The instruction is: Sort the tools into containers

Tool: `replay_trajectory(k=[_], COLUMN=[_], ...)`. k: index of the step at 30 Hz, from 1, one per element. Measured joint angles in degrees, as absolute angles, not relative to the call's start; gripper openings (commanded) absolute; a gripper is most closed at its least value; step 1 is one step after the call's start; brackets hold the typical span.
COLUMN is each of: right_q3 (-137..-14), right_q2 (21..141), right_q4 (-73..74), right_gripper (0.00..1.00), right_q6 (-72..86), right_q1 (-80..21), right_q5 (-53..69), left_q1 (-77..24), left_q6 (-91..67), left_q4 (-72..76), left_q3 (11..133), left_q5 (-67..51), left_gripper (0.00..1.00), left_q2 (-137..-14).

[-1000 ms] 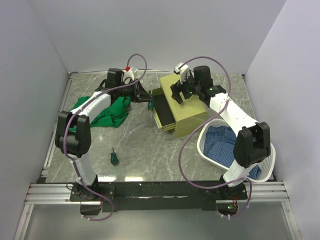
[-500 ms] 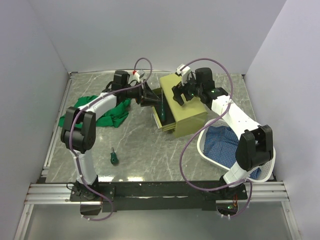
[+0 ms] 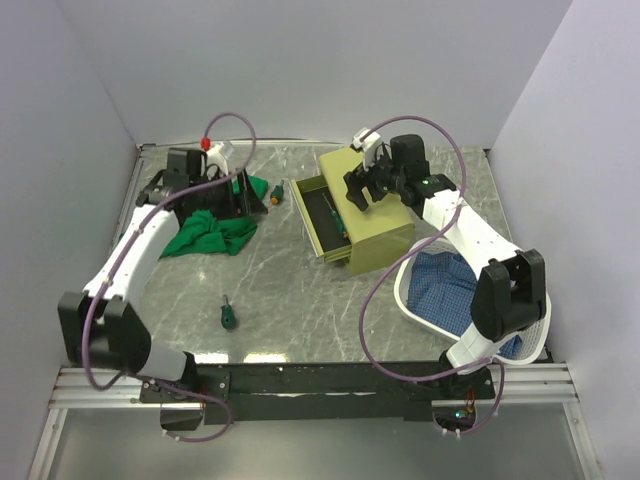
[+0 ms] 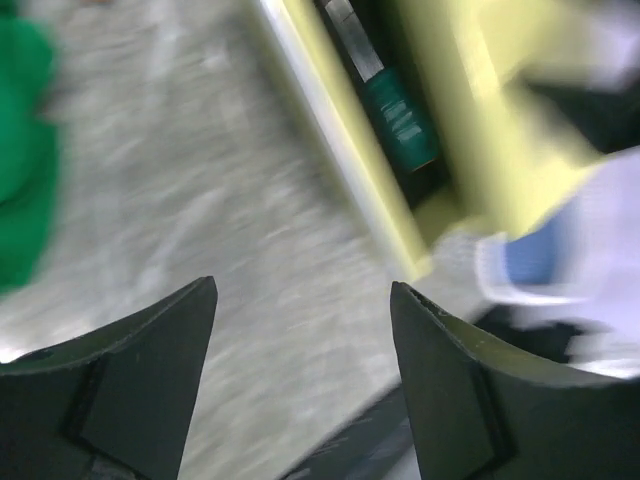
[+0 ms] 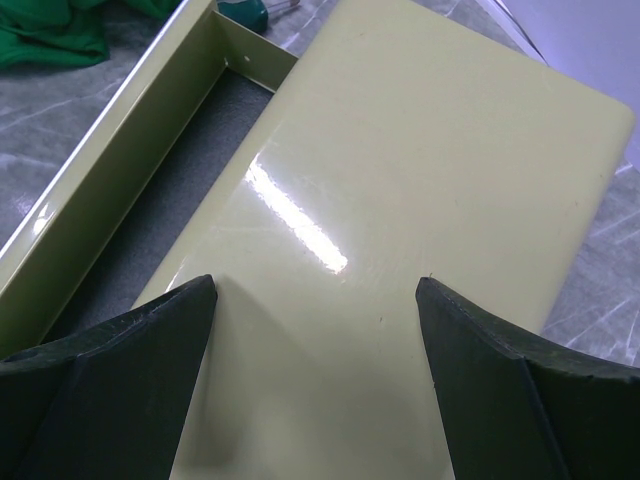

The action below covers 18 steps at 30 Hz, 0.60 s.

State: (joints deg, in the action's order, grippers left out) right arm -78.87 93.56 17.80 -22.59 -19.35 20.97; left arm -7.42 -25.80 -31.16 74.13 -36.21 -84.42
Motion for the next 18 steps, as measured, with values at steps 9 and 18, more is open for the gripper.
replay_trajectory(k=[9, 18], right_q3=[-80.55, -82.48], right_q2=[94.80, 96.44], right_q4=[18.87, 19.35], right_gripper=[0.89, 0.89], right_q6=[-23.09, -23.49], right_q1=[-19.35, -19.35], right_q5=[21.28, 21.98], left_q1=[-12.73, -18.17], left_q6=[1.28, 15.42], left_q4=[-54.30, -63.35], left_q3=[68.77, 59.72], left_q5=[-14.68, -11.88], left_gripper=[0.69, 0.72], left_q2=[-83.59, -84.12])
